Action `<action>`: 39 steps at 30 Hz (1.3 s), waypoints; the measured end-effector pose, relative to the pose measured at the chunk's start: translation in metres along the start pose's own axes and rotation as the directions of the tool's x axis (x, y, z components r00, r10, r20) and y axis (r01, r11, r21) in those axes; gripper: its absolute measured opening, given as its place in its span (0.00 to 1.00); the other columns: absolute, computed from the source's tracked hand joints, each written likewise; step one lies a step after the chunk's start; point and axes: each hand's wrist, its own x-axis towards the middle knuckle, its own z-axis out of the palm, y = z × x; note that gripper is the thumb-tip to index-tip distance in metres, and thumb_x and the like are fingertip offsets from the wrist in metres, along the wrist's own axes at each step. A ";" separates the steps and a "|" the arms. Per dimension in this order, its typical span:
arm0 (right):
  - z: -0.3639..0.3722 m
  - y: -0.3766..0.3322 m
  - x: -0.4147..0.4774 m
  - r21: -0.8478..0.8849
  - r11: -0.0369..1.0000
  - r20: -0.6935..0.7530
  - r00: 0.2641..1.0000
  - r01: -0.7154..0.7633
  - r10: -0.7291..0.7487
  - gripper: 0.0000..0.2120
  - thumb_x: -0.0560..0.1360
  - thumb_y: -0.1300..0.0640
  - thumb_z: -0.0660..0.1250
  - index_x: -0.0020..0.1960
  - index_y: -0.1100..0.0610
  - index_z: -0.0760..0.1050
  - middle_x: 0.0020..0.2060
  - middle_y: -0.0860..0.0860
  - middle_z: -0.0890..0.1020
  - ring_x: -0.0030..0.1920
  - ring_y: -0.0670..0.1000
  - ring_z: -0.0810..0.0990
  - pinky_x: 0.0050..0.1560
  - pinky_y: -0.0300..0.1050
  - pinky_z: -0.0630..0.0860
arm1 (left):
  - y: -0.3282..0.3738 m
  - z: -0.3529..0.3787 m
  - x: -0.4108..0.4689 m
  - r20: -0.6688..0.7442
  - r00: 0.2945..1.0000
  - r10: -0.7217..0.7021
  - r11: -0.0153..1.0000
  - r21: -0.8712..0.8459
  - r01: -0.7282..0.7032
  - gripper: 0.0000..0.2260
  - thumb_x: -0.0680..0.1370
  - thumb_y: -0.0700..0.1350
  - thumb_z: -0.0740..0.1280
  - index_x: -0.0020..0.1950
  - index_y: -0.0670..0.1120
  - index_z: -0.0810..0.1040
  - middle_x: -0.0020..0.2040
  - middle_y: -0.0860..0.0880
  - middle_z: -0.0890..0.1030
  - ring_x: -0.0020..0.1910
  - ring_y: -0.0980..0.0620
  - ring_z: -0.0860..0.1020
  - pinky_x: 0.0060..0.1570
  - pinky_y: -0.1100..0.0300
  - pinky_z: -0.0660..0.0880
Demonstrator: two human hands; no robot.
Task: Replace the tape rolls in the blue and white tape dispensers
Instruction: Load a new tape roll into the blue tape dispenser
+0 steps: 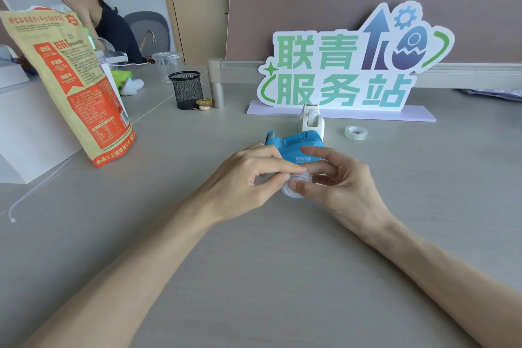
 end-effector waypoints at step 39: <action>0.004 0.012 0.000 -0.231 0.963 0.092 0.989 0.137 -0.118 0.18 0.69 0.57 0.76 0.55 0.43 0.77 0.41 0.44 0.85 0.47 0.46 0.83 0.54 0.40 0.79 | -0.003 -0.007 -0.003 0.093 0.981 -0.169 0.979 0.135 0.156 0.09 0.79 0.35 0.55 0.47 0.49 0.63 0.39 0.56 0.75 0.33 0.57 0.70 0.35 0.57 0.64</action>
